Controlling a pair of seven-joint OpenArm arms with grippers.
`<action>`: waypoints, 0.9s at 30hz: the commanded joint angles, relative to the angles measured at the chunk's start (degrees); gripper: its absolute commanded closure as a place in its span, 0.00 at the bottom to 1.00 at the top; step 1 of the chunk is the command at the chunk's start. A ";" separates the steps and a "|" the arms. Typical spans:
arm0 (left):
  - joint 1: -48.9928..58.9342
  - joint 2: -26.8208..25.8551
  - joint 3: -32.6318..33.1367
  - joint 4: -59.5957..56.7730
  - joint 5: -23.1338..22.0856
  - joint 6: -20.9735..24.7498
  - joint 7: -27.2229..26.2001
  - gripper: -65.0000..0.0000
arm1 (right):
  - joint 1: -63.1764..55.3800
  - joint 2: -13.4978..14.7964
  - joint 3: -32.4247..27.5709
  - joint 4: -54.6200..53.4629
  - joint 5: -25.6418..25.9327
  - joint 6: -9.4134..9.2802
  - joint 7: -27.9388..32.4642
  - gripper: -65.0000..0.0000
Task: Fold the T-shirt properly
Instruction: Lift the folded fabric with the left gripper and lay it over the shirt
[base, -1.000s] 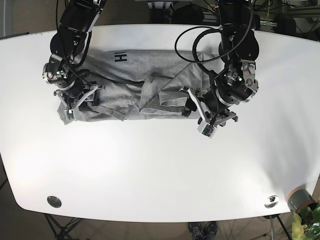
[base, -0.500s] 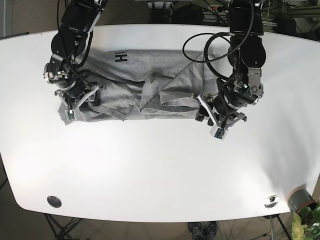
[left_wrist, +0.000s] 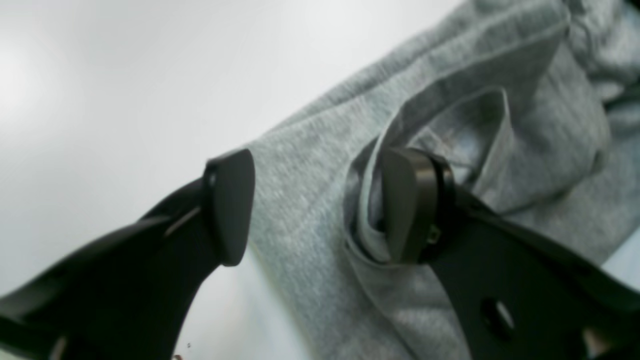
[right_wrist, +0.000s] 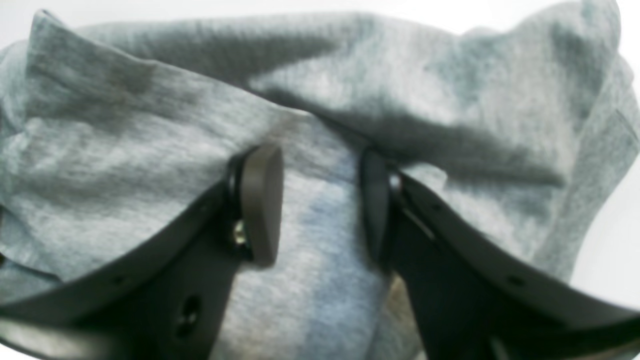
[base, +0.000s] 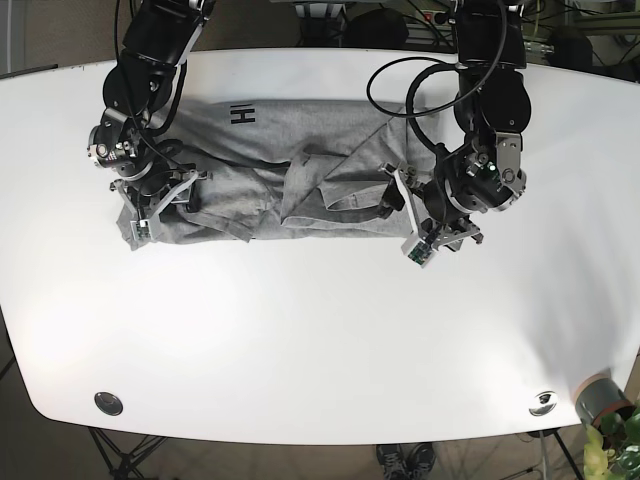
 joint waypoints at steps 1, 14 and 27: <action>0.11 -0.09 -0.19 1.34 -0.84 -3.78 -0.80 0.42 | -0.05 -0.10 -0.19 0.22 -0.68 0.19 -2.16 0.62; 3.80 -0.09 -0.19 2.13 -0.84 -6.99 -0.80 0.42 | -0.14 -0.10 -0.10 0.22 -0.68 0.19 -2.16 0.62; 3.45 0.09 0.08 -3.32 -0.84 -6.99 -0.80 0.71 | -0.14 -0.10 -0.10 0.22 -0.68 0.19 -2.16 0.62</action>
